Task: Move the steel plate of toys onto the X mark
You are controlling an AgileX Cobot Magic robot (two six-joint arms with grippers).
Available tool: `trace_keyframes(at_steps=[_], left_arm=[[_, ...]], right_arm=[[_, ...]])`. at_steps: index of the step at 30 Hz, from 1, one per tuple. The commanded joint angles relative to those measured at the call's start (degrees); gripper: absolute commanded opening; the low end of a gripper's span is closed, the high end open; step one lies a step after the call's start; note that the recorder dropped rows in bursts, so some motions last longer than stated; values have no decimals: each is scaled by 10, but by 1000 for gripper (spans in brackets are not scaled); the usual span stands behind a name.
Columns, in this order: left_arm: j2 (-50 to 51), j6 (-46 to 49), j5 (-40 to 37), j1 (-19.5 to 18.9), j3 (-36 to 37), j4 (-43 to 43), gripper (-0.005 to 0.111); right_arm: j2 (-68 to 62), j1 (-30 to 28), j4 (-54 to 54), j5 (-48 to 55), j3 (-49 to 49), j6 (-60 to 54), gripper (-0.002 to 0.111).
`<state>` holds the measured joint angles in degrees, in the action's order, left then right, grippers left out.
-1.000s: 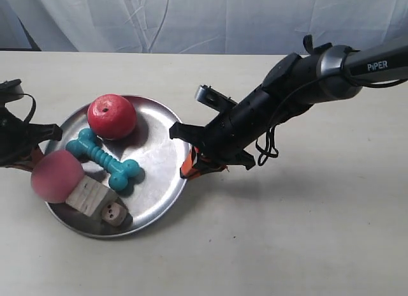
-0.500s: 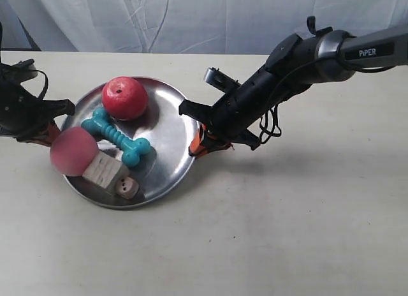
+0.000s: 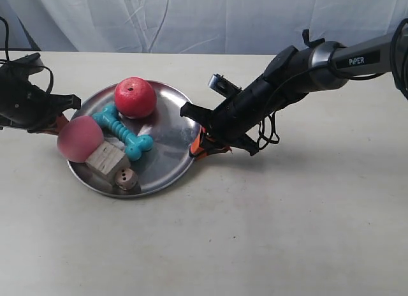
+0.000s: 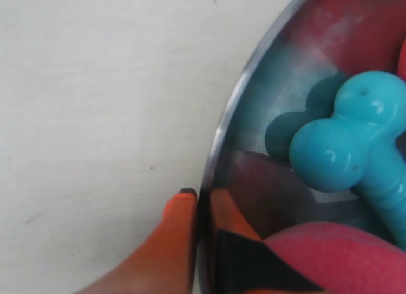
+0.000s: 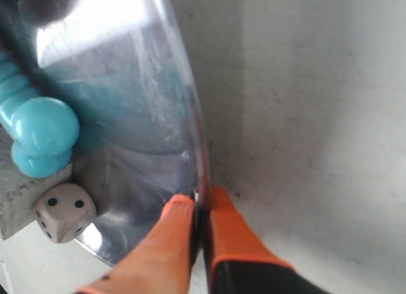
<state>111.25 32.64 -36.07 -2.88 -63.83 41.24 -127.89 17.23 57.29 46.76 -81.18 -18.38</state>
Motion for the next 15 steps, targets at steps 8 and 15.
trace_keyframes(at_steps=[8, 15], left_arm=[[4, -5, -44, 14, 11, 51, 0], [5, -5, -34, 14, 16, 28, 13]], right_arm=[[-4, 16, 8, 28, -9, -29, 0], [-4, 16, 4, 29, -9, -27, 6]])
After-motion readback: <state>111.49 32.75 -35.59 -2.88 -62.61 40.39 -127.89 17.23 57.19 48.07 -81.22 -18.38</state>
